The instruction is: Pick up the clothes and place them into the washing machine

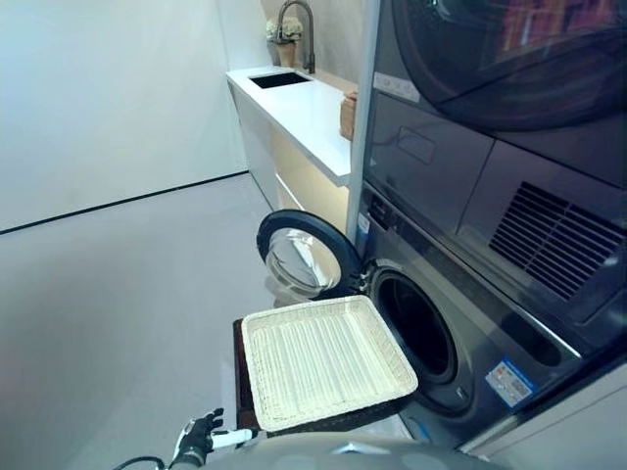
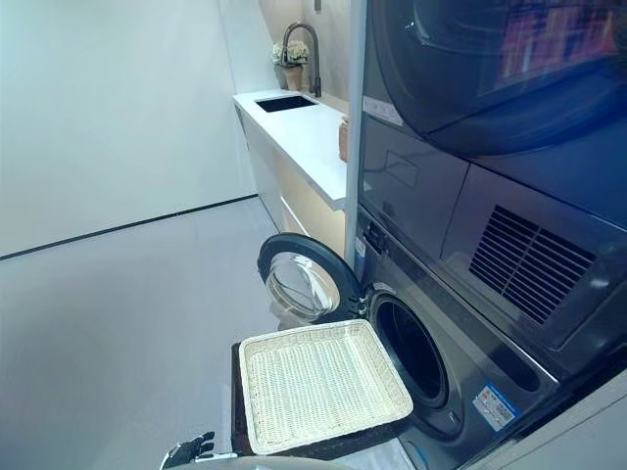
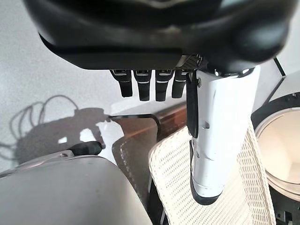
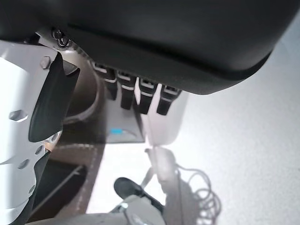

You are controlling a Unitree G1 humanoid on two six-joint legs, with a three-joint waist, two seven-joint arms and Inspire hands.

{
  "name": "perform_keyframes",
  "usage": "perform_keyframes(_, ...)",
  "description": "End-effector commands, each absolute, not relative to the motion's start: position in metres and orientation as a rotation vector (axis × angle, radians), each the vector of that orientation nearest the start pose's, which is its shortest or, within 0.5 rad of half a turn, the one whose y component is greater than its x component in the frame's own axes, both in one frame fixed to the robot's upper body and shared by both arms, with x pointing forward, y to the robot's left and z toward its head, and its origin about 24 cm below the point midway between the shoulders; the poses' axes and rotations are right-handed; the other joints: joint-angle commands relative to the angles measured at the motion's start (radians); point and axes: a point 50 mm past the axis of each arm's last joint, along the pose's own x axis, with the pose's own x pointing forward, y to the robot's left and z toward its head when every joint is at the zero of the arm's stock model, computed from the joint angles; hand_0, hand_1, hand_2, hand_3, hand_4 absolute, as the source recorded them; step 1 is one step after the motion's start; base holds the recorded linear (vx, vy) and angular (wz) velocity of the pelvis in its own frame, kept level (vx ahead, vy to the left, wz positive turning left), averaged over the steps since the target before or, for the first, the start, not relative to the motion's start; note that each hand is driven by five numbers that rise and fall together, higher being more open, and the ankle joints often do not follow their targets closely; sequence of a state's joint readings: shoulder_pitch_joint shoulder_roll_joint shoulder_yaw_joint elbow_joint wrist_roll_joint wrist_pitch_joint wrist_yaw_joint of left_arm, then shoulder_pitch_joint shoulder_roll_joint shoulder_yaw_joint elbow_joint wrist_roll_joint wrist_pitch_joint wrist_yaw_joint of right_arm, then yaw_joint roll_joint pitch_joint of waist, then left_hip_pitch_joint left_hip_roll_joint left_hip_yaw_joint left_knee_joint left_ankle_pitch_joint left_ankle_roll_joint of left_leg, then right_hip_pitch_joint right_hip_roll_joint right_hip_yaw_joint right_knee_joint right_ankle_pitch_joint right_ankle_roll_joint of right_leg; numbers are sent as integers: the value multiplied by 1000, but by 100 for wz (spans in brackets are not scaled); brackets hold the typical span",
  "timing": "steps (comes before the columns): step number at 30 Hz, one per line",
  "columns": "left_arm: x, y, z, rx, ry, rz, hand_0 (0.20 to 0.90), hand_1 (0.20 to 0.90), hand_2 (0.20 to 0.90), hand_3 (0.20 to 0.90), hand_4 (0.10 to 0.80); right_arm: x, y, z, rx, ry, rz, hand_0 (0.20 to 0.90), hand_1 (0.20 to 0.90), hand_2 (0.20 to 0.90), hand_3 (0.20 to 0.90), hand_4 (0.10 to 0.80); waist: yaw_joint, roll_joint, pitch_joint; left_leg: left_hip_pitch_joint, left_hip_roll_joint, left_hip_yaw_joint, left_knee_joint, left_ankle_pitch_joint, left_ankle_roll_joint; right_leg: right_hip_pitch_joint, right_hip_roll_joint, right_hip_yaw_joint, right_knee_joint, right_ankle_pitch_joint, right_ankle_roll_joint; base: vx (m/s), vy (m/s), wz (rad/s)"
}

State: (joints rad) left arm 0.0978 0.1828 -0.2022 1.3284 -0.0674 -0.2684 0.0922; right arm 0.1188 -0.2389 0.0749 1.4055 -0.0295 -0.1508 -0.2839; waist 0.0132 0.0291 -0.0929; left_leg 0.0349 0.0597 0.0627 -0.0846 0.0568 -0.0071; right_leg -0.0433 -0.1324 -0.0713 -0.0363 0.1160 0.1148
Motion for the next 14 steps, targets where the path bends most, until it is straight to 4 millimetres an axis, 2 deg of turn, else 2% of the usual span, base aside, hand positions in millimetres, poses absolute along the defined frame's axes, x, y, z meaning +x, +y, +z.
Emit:
perform_keyframes(1,70,206,-166,277,1084,40,900,900,900,900,800,41,-252,-162,-418,1231,-368,900,900,900,900,800,0,-22,-24,-27,-29,27,37,-31,-41,33,20,14,48,-96,-13,12,-8,6)
perform_keyframes(6,69,205,-167,271,1094,47,900,900,900,900,800,50,-249,-162,-415,1219,-355,900,900,900,900,800,3,-22,-19,-25,-28,21,33,-29,-42,34,20,12,48,-99,-13,6,-3,4)
perform_keyframes(14,69,206,-167,259,1102,67,900,900,900,900,800,47,-255,-161,-425,1234,-380,900,900,900,900,800,4,-21,-14,-31,-26,18,27,-26,-44,29,20,9,47,-98,-13,0,1,5)
